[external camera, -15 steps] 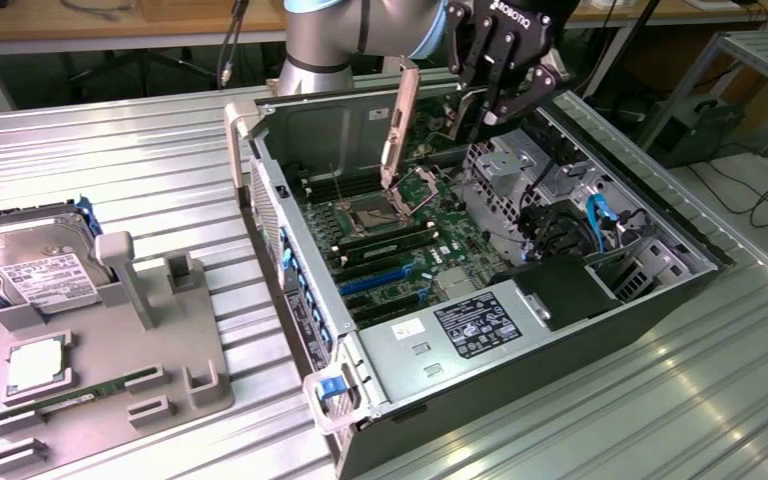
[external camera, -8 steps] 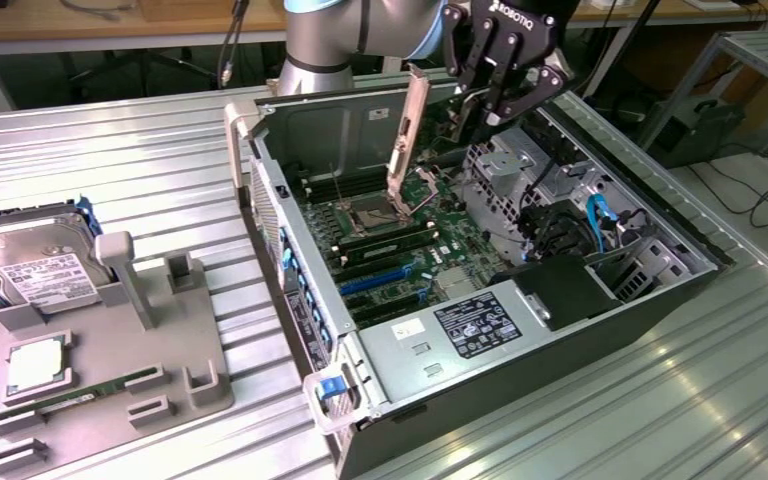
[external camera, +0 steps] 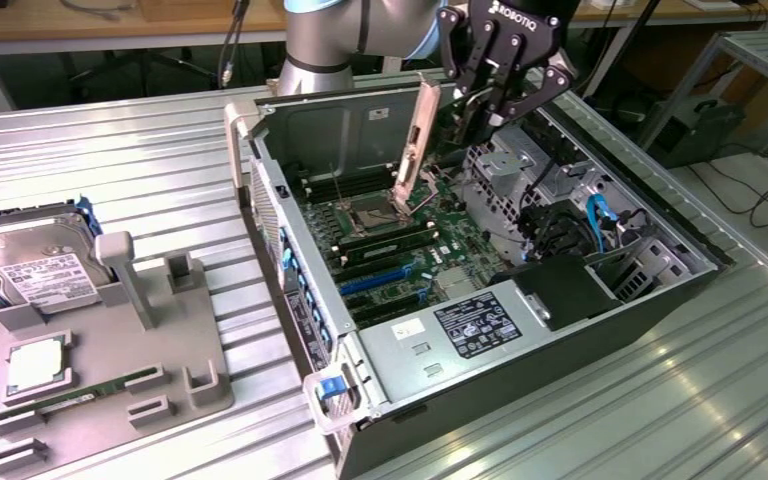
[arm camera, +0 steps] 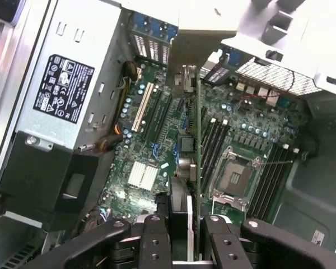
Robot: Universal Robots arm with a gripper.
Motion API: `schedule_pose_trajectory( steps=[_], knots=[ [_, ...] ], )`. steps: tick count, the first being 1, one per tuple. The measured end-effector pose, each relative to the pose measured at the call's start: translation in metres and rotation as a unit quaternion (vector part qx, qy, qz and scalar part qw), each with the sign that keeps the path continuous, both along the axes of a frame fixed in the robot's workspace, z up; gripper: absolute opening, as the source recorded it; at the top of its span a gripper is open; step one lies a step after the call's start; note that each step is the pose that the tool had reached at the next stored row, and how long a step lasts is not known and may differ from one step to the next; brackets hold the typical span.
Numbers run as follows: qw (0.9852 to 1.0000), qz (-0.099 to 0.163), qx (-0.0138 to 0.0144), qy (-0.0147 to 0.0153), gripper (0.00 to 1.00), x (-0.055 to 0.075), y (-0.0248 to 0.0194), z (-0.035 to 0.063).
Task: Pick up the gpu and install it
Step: 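Insert the gpu into the slot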
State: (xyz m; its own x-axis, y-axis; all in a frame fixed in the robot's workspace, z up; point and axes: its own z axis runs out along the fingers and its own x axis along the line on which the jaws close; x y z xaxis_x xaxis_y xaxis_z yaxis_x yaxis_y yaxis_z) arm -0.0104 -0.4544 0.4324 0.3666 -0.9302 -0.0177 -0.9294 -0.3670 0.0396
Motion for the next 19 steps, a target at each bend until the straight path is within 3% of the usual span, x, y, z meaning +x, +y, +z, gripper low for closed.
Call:
schedule_pose_trajectory(
  steps=[4, 10, 16, 19],
  knots=[
    [0.9996, 0.028, 0.0000, 0.0000, 0.28, 0.0000, 0.0000, -0.0003],
    [0.9971, 0.076, 0.0000, 0.0000, 0.28, 0.0000, 0.0000, -0.0006],
    [0.9928, 0.120, 0.0000, 0.0000, 0.28, 0.0000, -0.0001, -0.0009],
    [0.9897, 0.143, 0.0000, 0.0000, 0.28, 0.0000, -0.0001, -0.0011]
  ],
)
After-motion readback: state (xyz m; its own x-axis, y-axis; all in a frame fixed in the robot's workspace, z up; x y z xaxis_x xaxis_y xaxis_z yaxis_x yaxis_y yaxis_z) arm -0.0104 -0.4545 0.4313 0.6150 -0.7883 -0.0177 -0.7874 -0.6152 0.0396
